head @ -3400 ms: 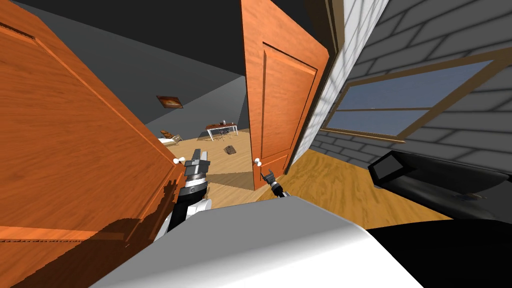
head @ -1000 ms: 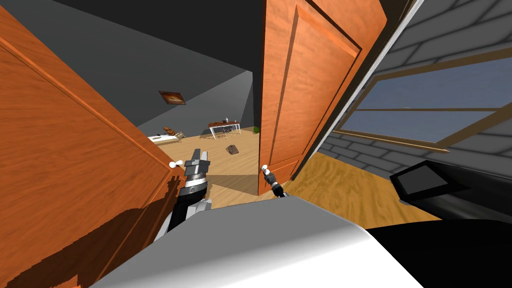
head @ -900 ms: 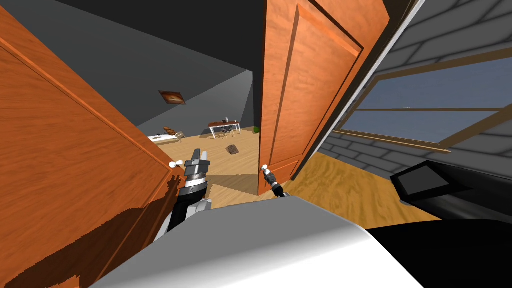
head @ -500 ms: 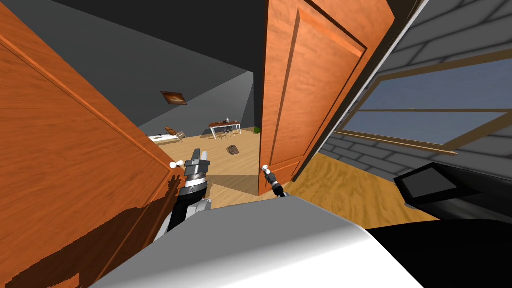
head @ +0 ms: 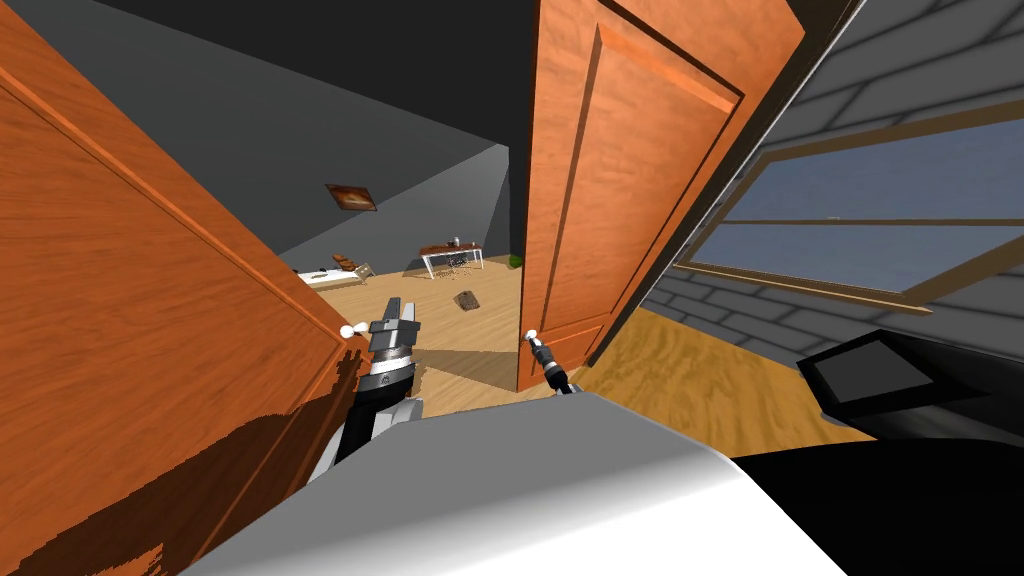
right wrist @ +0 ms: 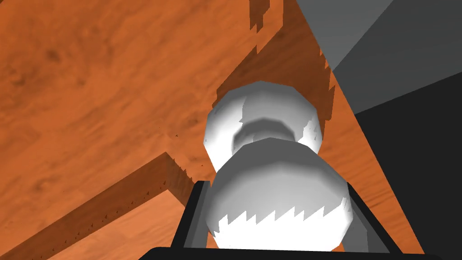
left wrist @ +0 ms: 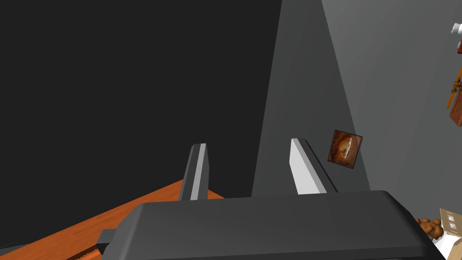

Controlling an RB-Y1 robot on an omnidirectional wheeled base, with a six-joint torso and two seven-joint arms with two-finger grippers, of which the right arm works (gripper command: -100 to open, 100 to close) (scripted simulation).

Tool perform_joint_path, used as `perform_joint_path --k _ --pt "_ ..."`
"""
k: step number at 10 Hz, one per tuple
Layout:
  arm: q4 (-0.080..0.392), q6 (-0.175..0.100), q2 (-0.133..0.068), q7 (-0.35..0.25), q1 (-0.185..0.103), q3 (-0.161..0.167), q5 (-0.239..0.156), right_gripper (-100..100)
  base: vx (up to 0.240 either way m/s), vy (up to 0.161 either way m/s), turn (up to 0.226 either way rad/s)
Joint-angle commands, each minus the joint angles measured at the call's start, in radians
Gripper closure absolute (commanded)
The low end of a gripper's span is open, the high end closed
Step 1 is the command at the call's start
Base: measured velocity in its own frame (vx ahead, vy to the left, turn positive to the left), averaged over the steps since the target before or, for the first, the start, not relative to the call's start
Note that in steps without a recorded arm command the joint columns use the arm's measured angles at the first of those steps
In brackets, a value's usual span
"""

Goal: Push the door open

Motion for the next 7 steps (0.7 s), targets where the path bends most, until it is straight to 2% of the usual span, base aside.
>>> perform_joint_path --k 1,2,3,5,6,7 --pt "0.022 -0.016 -0.014 -0.047 -0.019 -0.018 -0.030 100 0.044 0.004 0.016" --pt "0.025 -0.018 -0.017 -0.072 -0.021 -0.016 -0.048 100 0.060 0.005 0.018" --pt "0.025 -0.018 -0.017 -0.086 -0.021 -0.016 -0.048 100 0.038 0.006 0.001" --pt "0.032 -0.021 -0.021 -0.153 -0.026 -0.013 -0.085 100 0.043 0.003 0.006" --pt "0.032 -0.021 -0.021 -0.166 -0.026 -0.013 -0.085 100 0.045 -0.003 -0.010" --pt "0.035 -0.023 -0.022 -0.203 -0.029 -0.011 -0.105 100 0.046 0.003 -0.004"
